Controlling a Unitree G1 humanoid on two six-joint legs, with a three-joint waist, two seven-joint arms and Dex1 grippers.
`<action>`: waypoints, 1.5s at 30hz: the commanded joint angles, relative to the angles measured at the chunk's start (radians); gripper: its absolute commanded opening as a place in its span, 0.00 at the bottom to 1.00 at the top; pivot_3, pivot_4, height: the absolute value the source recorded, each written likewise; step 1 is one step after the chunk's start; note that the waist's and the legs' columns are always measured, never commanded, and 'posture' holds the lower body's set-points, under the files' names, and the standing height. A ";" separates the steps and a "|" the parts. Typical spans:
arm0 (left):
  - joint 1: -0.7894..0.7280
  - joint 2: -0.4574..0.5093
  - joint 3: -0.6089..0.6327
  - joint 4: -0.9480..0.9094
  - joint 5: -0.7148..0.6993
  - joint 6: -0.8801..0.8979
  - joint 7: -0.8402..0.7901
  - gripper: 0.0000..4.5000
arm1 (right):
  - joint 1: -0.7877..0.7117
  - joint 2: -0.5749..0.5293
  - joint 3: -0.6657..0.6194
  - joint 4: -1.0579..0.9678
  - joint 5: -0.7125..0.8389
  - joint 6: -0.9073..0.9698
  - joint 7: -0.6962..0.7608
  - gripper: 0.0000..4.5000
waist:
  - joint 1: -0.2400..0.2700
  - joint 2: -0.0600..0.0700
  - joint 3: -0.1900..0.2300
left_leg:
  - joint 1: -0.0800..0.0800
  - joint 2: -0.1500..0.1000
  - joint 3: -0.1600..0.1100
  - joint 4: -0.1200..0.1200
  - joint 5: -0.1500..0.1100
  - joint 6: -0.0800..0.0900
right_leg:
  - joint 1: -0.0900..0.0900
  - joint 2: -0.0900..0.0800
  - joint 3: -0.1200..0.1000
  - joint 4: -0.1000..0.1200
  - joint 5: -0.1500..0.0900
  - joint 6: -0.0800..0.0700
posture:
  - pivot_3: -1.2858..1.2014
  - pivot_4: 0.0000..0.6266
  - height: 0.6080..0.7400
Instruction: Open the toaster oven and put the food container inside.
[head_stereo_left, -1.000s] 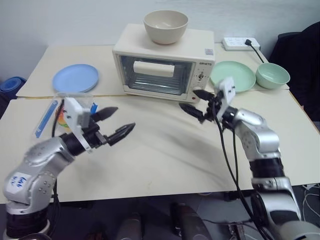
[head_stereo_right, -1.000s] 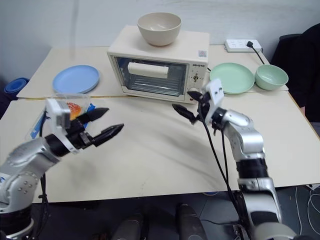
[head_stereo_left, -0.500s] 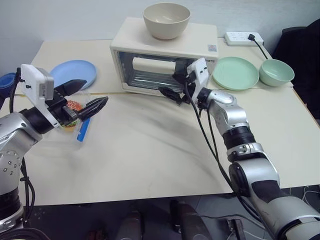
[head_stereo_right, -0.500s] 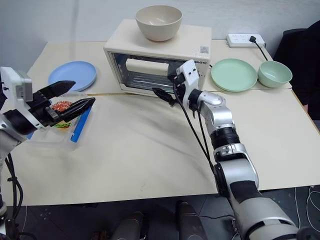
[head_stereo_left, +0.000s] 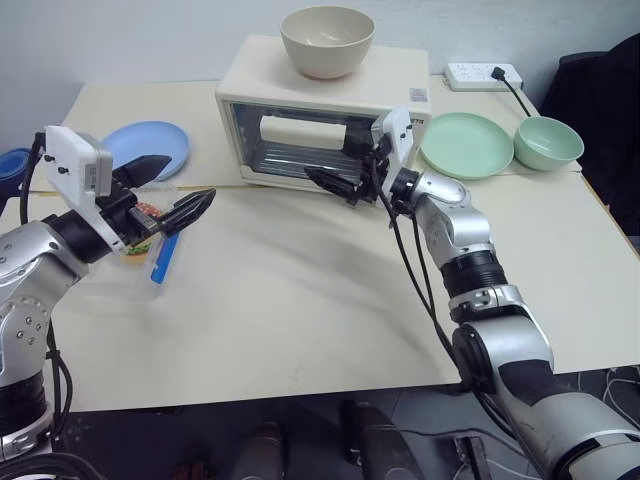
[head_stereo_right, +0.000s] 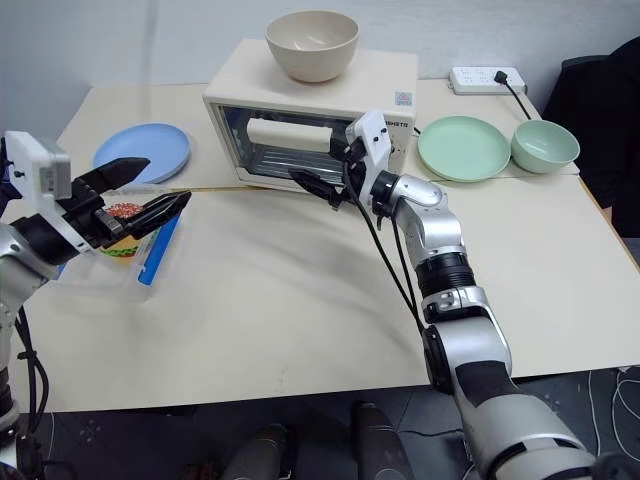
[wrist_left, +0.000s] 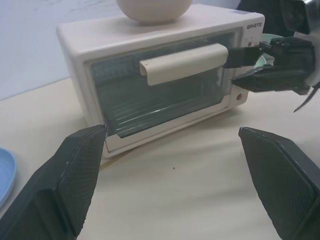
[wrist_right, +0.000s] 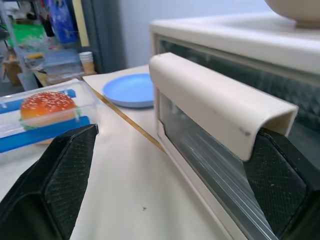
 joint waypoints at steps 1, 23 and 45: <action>-0.070 0.002 -0.020 0.054 0.050 -0.042 0.017 1.00 | 0.049 0.002 0.018 -0.140 0.033 0.028 0.044 0.99 | 0.001 0.000 0.000 | 0.000 0.000 0.000 0.000 0.000 0.000 | 0.000 0.000 0.000 0.000 0.000 0.000 | 0.52 0.24 1.00; -0.627 -0.130 -0.455 0.813 0.510 -0.397 -0.191 0.09 | 0.258 0.017 0.086 -0.374 0.026 0.104 -0.006 1.00 | -0.008 0.000 0.000 | 0.001 -0.001 0.003 0.005 0.001 -0.001 | -0.001 0.001 -0.001 0.006 0.000 0.000 | 0.52 0.24 1.00; -0.476 -0.148 -0.463 0.563 0.551 -0.173 -0.330 0.00 | 0.701 -0.374 -0.092 -1.031 0.257 0.442 -0.007 1.00 | 0.009 -0.001 0.000 | 0.000 -0.001 0.004 0.012 -0.001 0.002 | 0.000 0.002 0.001 0.008 0.001 0.002 | 0.52 0.24 1.00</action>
